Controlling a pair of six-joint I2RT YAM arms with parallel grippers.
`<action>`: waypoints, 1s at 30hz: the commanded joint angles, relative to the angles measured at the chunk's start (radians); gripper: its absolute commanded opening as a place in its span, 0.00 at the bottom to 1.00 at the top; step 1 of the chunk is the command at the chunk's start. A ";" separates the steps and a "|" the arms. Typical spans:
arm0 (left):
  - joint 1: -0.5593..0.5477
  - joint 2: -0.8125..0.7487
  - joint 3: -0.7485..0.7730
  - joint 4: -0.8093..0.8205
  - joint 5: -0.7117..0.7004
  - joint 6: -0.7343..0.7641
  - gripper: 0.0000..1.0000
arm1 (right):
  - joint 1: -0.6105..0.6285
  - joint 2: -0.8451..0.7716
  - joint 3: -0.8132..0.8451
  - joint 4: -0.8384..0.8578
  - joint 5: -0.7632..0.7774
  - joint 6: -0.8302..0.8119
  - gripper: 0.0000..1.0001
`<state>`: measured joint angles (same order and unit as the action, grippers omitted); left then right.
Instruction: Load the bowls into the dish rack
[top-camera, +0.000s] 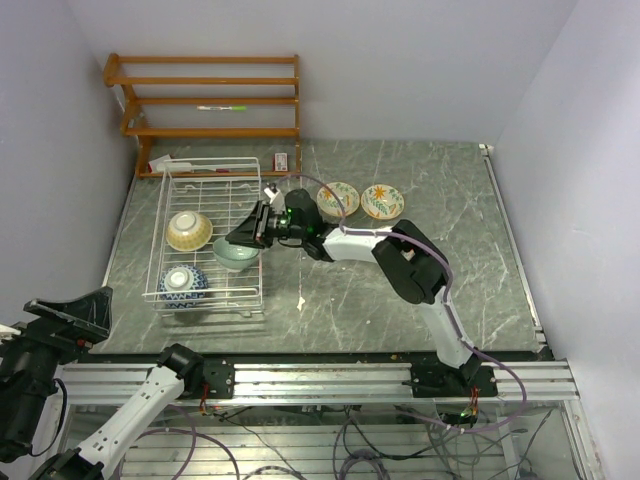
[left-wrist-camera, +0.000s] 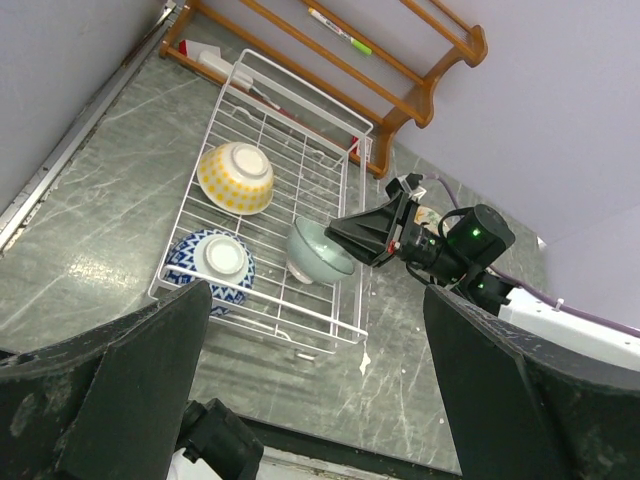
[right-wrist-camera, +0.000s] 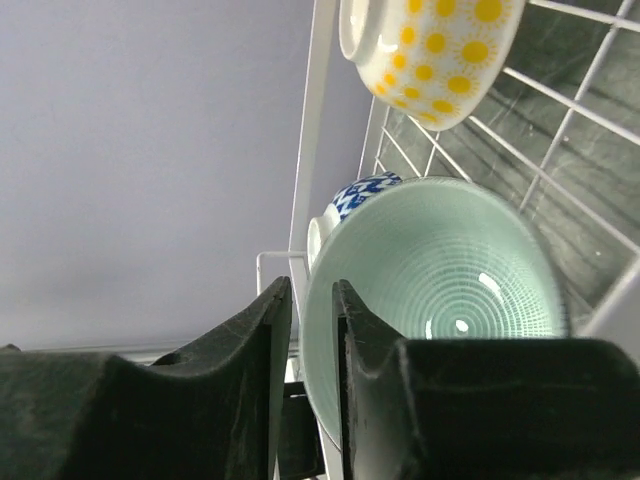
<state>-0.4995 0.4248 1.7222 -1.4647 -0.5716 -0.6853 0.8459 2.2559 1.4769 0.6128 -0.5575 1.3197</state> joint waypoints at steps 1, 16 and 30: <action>-0.008 0.019 0.000 -0.001 -0.002 -0.010 0.99 | -0.019 -0.002 -0.028 -0.093 0.014 -0.053 0.22; -0.007 0.009 0.019 -0.017 -0.008 -0.020 0.99 | 0.056 -0.023 0.480 -0.913 0.198 -0.571 0.46; -0.008 0.009 0.001 0.001 -0.004 0.008 0.99 | 0.185 0.117 0.870 -1.511 0.326 -0.980 0.54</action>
<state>-0.4995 0.4248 1.7275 -1.4719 -0.5716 -0.6952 1.0149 2.3409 2.3356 -0.7464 -0.2779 0.4763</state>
